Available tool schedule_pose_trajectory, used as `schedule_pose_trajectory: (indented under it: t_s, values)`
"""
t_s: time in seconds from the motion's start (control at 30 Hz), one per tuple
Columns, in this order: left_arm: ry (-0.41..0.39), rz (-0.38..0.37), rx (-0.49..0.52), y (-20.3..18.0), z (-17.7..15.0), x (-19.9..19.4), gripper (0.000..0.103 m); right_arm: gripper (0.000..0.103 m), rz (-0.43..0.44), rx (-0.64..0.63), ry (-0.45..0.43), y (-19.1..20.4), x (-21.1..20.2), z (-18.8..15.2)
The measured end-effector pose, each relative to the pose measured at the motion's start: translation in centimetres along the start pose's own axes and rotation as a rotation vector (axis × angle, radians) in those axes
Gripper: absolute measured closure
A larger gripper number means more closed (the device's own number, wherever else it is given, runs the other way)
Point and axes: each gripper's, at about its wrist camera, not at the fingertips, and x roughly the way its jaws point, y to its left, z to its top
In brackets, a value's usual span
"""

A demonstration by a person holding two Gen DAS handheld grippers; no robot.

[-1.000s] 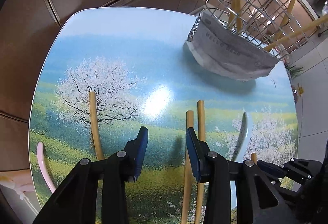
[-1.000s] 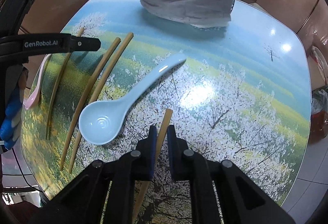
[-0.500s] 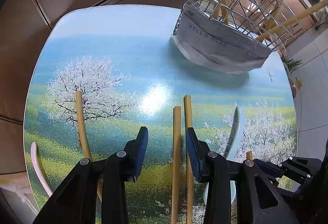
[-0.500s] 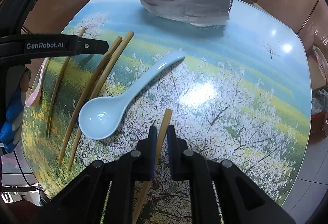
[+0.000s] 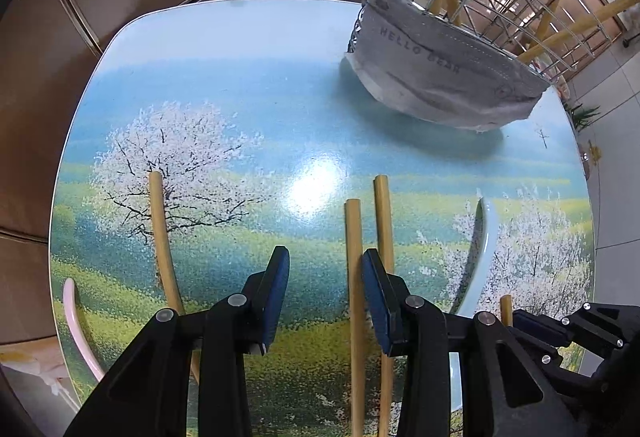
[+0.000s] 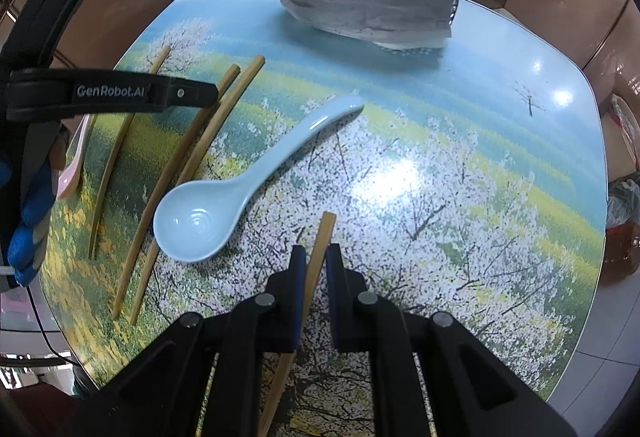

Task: Organize utensils
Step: 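Close the right gripper on a chopstick while the left gripper grasps another chopstick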

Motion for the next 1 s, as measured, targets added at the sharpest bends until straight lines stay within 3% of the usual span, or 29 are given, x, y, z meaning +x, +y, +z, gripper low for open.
schedule_pose_trajectory:
  t_s: [0.2,0.33,0.53,0.73,1.0]
  values:
    - [0.052,0.035,0.078,0.7,0.1,-0.1,0.067,0.094,-0.034,-0.086,0.056,0.9,-0.1,-0.6]
    - [0.061,0.018,0.074,1.6,0.2,-0.1,0.077,0.094,-0.034,-0.119,0.069,0.9,-0.3,-1.2]
    - [0.068,0.014,0.069,2.1,0.5,-0.1,0.077,0.094,-0.042,-0.149,0.085,0.7,-0.4,-1.4]
    - [0.053,0.028,0.106,1.6,0.9,0.1,0.08,0.094,-0.039,-0.163,0.088,0.8,-0.3,-1.5]
    - [0.051,0.046,0.229,-0.5,1.3,0.4,0.09,0.094,-0.038,-0.183,0.097,0.9,-0.3,-1.6]
